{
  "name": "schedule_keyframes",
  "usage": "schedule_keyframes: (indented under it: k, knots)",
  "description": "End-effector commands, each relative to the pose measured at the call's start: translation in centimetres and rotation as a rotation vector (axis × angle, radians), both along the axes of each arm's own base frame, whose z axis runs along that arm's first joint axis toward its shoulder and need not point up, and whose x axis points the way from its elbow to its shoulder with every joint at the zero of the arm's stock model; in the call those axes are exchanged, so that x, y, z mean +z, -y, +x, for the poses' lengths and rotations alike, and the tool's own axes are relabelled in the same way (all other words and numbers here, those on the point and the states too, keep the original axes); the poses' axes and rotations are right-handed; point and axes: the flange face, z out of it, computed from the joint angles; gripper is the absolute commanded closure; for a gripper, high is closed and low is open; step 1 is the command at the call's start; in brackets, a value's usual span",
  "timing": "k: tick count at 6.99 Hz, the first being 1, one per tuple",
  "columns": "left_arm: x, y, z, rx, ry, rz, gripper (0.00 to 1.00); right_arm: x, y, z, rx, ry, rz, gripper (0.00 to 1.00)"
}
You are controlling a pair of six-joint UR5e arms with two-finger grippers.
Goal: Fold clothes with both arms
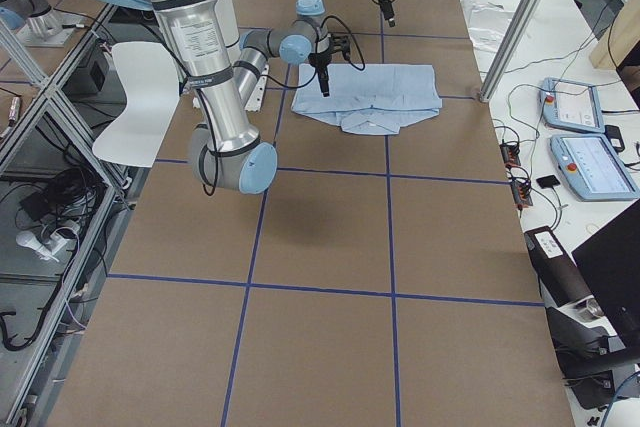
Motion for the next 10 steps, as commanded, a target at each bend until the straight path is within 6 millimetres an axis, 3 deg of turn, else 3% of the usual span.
schedule_keyframes:
  k: [1, 4, 10]
  knots:
    - [-0.5, -1.9, -1.3, 0.035, 0.004, 0.003, 0.00, 1.2, -1.6, -5.9, -0.070, -0.105, 0.089, 0.00]
    - [-0.4, -1.8, -1.3, 0.035, 0.005, 0.002, 0.00, 2.6, -4.1, -8.5, -0.171, -0.150, 0.144, 0.00]
    - [0.1, -1.7, -0.9, 0.040, 0.011, -0.008, 0.00, 4.7, -3.2, -11.6, -0.197, -0.221, 0.140, 0.00]
